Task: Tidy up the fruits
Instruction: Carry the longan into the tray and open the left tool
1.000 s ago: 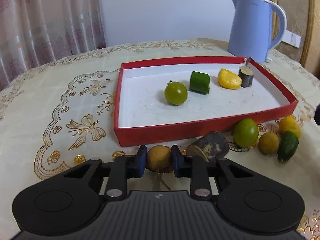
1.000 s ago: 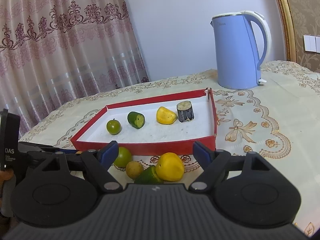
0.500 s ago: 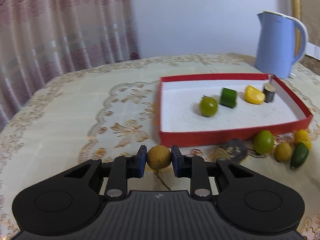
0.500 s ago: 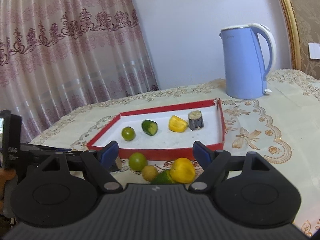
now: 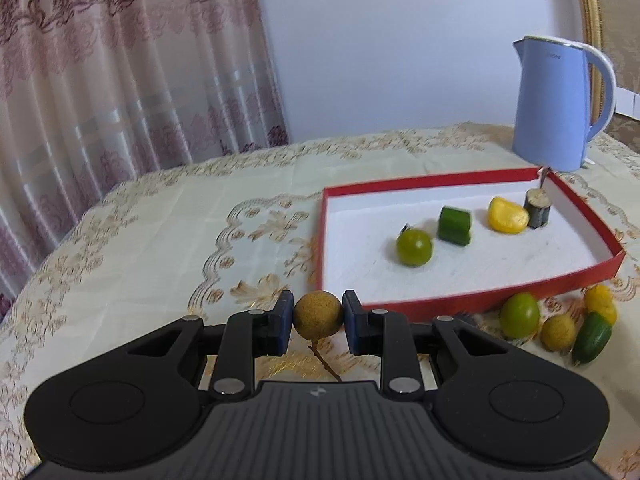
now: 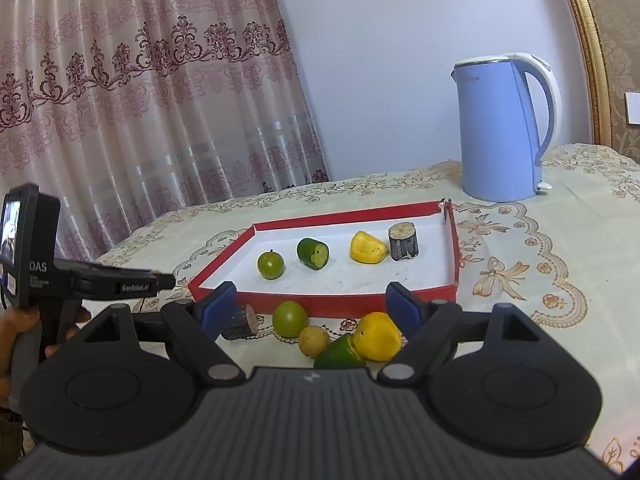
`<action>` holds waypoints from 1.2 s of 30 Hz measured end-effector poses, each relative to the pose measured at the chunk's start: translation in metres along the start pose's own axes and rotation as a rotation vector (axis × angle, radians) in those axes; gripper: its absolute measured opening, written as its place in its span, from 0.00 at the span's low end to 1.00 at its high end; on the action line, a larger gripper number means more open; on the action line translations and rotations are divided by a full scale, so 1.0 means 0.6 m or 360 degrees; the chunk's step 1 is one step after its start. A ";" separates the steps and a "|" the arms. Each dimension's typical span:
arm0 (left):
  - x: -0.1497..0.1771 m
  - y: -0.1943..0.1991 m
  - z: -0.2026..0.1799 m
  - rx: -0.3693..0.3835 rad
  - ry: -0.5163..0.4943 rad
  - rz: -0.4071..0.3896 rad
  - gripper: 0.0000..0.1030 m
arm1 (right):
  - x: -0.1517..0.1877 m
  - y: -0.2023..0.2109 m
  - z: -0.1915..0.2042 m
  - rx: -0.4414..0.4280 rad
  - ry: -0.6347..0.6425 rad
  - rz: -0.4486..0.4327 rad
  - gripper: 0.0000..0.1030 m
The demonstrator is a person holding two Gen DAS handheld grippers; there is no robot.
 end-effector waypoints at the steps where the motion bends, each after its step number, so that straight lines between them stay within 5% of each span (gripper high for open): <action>1: -0.007 -0.001 -0.005 0.0005 -0.0013 -0.0011 0.25 | 0.000 0.000 0.000 0.0000 0.0003 0.0001 0.78; 14: -0.090 -0.059 -0.082 -0.0014 -0.0136 -0.0072 0.25 | -0.002 0.002 -0.023 0.0025 -0.0017 0.0012 0.78; 36: -0.156 -0.173 -0.168 -0.0046 -0.0190 0.0043 0.27 | -0.004 0.026 -0.047 0.0102 0.0001 0.0001 0.78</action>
Point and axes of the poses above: each gripper's, at about its wrist camera, not at the fingertips, and y roughly against the way its jaws point, z to its left, x to its underside, the point moved 1 cm from there along -y, roughly the way its jaws point, and after that the axes turned 9 degrees about -y, right-handed, at the moved point
